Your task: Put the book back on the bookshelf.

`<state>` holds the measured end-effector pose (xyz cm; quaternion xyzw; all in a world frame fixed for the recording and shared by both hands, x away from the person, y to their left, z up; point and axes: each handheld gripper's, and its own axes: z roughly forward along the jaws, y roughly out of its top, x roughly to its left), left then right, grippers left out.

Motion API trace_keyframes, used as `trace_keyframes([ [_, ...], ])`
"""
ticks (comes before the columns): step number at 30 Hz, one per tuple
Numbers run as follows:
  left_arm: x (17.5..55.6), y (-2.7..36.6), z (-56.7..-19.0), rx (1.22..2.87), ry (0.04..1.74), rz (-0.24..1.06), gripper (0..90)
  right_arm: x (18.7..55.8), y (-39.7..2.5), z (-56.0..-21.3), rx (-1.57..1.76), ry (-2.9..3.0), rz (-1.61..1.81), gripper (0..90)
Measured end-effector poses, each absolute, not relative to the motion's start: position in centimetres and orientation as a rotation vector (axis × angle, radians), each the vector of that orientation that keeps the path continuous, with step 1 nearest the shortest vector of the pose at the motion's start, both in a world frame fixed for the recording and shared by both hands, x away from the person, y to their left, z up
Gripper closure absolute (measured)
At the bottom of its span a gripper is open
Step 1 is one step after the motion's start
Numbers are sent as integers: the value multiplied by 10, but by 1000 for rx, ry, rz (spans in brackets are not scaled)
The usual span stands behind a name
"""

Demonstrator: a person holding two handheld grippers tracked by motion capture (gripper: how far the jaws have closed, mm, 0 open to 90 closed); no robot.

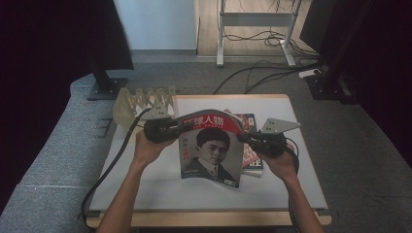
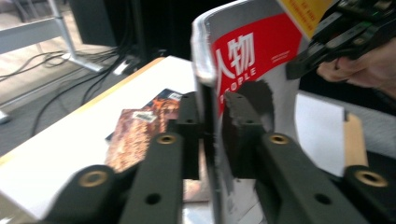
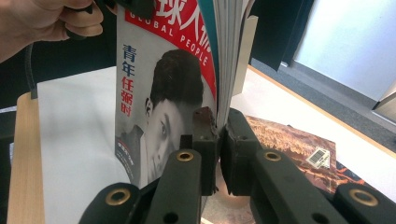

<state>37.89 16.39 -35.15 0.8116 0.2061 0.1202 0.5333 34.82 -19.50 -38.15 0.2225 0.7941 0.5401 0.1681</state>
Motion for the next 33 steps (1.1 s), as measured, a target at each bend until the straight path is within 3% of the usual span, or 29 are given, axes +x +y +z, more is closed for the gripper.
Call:
trace_keyframes([
  [17, 372, 173, -344, 1993, 448, 250, 862, 348, -207, -384, 747, 2219, 1507, 718],
  [33, 366, 184, -343, 2013, 464, 273, 862, 347, -230, -421, 962, 2211, 1273, 353],
])
